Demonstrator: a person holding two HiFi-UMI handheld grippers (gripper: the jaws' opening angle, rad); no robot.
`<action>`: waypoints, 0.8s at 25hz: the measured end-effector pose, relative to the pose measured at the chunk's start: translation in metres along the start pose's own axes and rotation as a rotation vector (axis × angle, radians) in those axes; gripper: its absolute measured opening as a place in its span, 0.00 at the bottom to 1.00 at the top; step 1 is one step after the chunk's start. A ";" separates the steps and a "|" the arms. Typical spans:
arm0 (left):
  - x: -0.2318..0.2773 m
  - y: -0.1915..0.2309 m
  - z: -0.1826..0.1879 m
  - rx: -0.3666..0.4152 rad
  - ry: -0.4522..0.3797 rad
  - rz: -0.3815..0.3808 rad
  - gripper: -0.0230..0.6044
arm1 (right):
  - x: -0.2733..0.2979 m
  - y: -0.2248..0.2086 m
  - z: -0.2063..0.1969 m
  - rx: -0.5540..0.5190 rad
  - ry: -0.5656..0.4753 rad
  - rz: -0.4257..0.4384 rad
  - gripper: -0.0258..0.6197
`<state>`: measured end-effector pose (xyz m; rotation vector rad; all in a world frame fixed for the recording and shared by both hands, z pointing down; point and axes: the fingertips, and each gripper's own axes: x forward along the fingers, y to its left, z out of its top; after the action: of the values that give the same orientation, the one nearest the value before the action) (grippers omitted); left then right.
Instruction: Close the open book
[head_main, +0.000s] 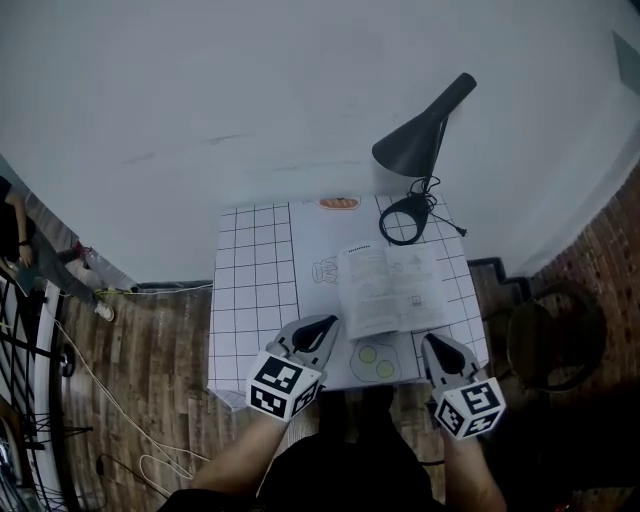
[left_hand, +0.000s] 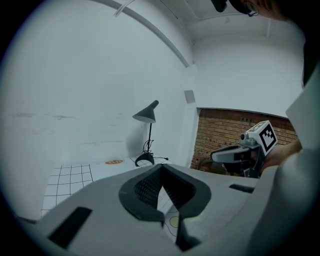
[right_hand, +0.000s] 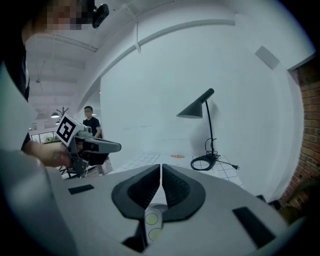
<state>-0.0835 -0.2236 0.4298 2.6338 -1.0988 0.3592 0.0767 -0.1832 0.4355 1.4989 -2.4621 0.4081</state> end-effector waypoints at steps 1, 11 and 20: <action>0.004 0.002 -0.003 -0.007 0.004 0.004 0.04 | 0.005 -0.003 -0.005 -0.003 0.012 0.006 0.05; 0.042 0.013 -0.054 -0.077 0.102 0.013 0.04 | 0.061 -0.019 -0.059 -0.015 0.147 0.072 0.12; 0.070 0.022 -0.095 -0.133 0.176 0.007 0.04 | 0.096 -0.023 -0.102 -0.068 0.232 0.116 0.20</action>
<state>-0.0632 -0.2530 0.5447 2.4312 -1.0373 0.4916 0.0588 -0.2368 0.5654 1.2122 -2.3606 0.4848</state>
